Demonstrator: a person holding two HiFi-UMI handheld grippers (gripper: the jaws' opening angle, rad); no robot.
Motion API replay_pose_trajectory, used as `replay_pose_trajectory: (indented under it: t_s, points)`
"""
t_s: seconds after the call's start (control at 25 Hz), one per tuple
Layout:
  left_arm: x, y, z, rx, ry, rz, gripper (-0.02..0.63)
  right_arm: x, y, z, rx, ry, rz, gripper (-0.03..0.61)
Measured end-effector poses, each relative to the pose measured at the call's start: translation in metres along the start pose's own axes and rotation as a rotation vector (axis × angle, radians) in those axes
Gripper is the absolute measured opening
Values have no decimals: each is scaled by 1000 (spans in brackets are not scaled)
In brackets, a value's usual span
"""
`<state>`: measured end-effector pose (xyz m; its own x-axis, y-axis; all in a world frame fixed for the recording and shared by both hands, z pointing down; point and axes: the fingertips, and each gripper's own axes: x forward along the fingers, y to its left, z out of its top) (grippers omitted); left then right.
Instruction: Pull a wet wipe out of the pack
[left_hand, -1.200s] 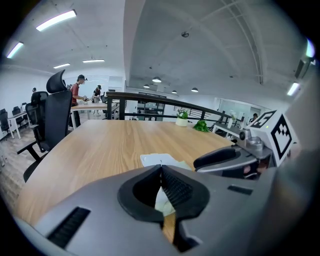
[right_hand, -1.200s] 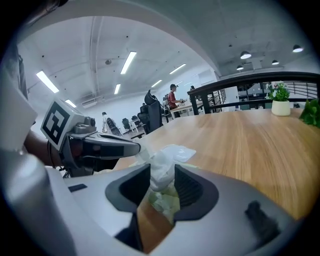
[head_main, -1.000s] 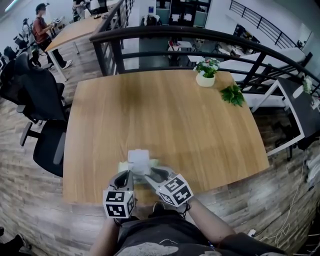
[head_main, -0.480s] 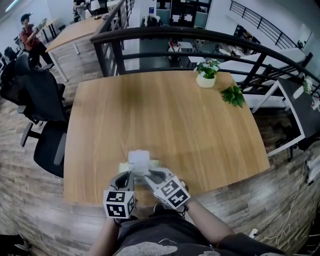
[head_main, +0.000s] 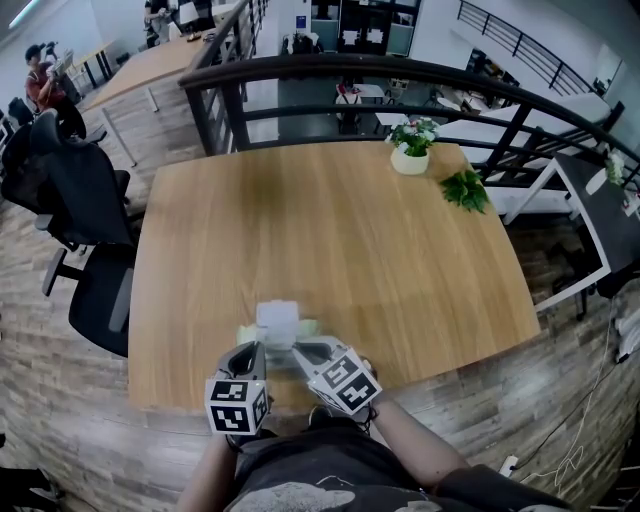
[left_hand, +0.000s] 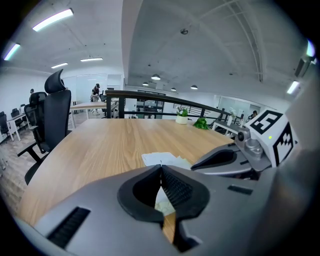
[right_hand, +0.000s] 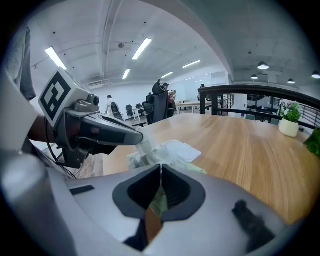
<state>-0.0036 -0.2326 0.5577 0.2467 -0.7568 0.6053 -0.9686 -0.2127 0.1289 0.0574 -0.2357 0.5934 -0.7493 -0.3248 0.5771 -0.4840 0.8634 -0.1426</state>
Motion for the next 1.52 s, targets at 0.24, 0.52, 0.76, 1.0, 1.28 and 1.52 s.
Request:
replay_pose_trajectory:
  t_s: [0.24,0.52,0.76,1.0,1.28,1.52]
  points:
    - [0,1,-1,-15,2,5,15,-5,-7,-5,18,5,-18,31]
    - [-1,0,-1,-17,6,10,15,-12,-13,-9,38,1,-39,31]
    - [-1,-4,-1,-11,8,8,15,-17,-14,-12,49,-5,-45,29]
    - [0,-2,-1,-13,6,16,15,-18,-15,-13,52,-8,-51,29]
    - [-2,-2,-4,-11,9,26,15,-24,-17,-17,48,-4,-58,29]
    - [-2,-6,-5,16,14,12,15,-28,-21,-18,64,-13,-83,29]
